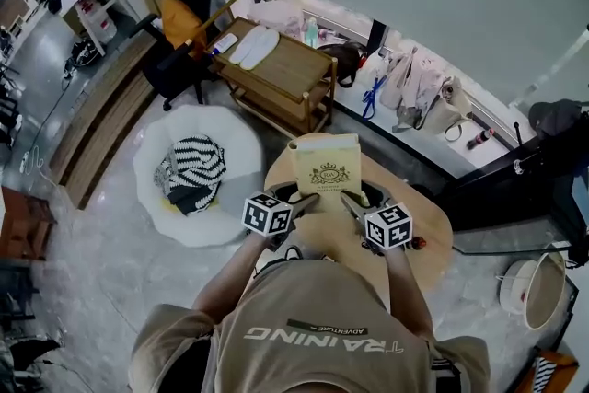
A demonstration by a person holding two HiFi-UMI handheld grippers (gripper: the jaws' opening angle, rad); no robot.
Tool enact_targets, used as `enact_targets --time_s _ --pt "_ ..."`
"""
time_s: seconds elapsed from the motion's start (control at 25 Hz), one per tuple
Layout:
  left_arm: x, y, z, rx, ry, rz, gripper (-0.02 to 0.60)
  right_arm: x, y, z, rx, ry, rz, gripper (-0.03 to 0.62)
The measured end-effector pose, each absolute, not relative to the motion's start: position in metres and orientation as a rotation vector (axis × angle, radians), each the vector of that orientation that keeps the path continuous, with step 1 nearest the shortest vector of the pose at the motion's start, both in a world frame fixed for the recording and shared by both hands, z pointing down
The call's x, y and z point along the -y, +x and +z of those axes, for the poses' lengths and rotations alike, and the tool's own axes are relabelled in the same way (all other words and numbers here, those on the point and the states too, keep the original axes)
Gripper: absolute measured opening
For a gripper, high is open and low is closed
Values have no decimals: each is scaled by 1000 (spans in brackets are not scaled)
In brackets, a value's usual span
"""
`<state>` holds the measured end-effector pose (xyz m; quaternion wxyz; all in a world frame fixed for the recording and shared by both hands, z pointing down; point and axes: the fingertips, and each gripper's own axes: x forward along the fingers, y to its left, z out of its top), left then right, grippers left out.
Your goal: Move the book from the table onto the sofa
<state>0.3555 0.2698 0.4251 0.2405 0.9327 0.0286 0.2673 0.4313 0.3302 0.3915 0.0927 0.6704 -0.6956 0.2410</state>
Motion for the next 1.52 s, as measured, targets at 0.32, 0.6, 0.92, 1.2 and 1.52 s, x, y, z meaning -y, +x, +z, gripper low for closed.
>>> enact_targets --time_s 0.32,0.6,0.92,1.2,1.52 --pt "-247 361 373 -51 2697 642 233 -313 435 345 2122 2081 580 227" --pt "-238 354 349 -7 2761 627 233 -303 430 326 2198 2070 521 227" --pt "-249 328 355 121 2714 635 233 -307 411 332 2305 1943 542 227" --pt "-270 299 382 253 2640 688 233 -319 388 362 2400 1813 635 226" --pt "-255 230 385 414 2605 637 233 -293 326 364 2501 1649 632 226"
